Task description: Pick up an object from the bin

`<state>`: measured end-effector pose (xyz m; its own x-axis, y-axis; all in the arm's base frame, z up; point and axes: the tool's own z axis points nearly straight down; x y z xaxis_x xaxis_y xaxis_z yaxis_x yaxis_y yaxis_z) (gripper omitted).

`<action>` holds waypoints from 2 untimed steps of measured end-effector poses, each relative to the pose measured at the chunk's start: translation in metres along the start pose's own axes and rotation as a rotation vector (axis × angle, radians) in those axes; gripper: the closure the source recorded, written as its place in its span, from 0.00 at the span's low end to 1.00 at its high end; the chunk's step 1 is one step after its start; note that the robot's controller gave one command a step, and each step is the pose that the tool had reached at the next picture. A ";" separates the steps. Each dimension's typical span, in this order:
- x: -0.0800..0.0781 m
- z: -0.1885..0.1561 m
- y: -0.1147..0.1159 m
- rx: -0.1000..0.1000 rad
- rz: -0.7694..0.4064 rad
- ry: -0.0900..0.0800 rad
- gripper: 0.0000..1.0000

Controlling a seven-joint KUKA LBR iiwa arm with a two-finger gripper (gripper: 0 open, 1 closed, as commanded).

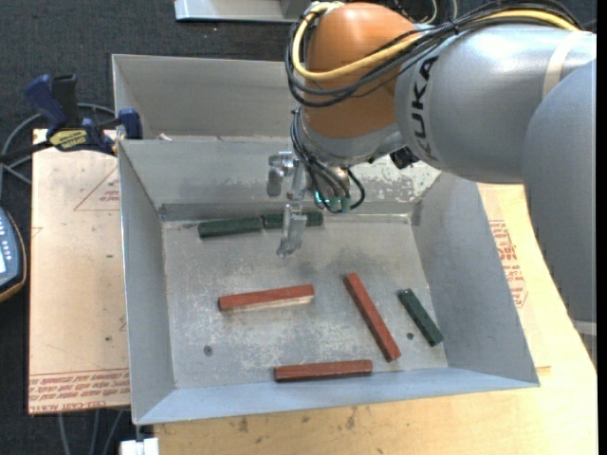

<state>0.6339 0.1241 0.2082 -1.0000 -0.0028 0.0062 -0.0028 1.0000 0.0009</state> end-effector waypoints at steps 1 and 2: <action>0.039 0.104 -0.075 0.003 -0.056 0.003 0.00; 0.081 0.141 -0.038 -0.001 -0.111 -0.001 0.00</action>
Offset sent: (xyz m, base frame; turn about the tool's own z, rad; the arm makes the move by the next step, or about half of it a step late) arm -0.0371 -0.0711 -0.0988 -0.0614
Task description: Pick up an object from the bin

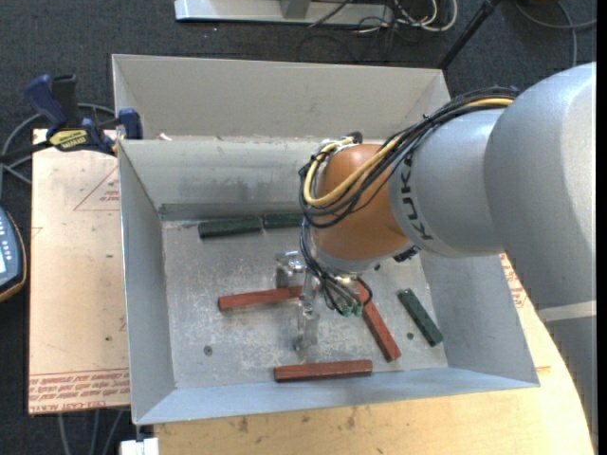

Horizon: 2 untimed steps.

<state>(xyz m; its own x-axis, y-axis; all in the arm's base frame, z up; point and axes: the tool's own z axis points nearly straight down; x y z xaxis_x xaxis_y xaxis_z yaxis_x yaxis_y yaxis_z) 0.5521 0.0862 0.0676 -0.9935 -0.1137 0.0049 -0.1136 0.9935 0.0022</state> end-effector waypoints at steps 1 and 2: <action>-0.003 -0.003 -0.002 0.000 0.006 -0.007 1.00; -0.044 -0.034 0.055 0.001 -0.354 -0.011 1.00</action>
Offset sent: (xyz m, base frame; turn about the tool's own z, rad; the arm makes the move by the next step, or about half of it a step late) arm 0.0000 0.0000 0.0000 0.0000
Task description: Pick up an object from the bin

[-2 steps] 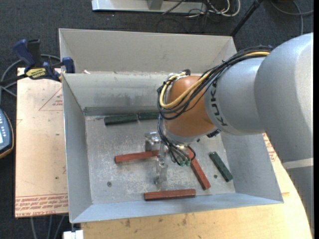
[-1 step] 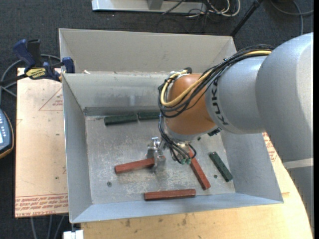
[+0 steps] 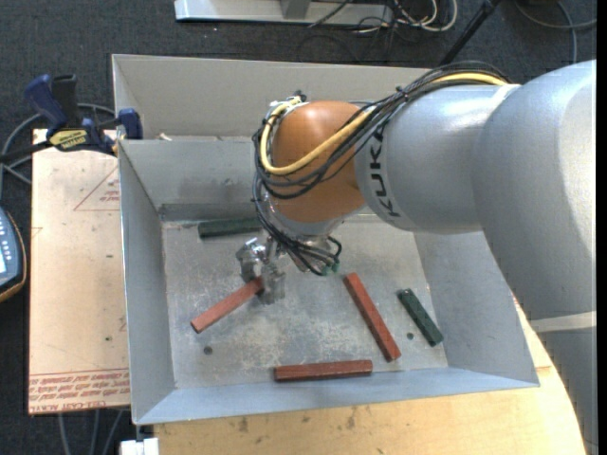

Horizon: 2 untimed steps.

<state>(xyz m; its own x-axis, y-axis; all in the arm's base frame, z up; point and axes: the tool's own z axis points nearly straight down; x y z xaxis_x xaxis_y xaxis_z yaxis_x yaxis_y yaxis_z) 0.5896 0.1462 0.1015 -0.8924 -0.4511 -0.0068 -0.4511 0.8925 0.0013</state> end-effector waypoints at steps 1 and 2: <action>-0.063 0.014 0.008 0.000 -0.247 0.000 1.00; -0.057 -0.105 -0.016 0.005 -0.353 -0.006 1.00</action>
Offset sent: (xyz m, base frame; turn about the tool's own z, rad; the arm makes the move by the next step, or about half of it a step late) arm 0.0516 0.0337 -0.0133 -0.2483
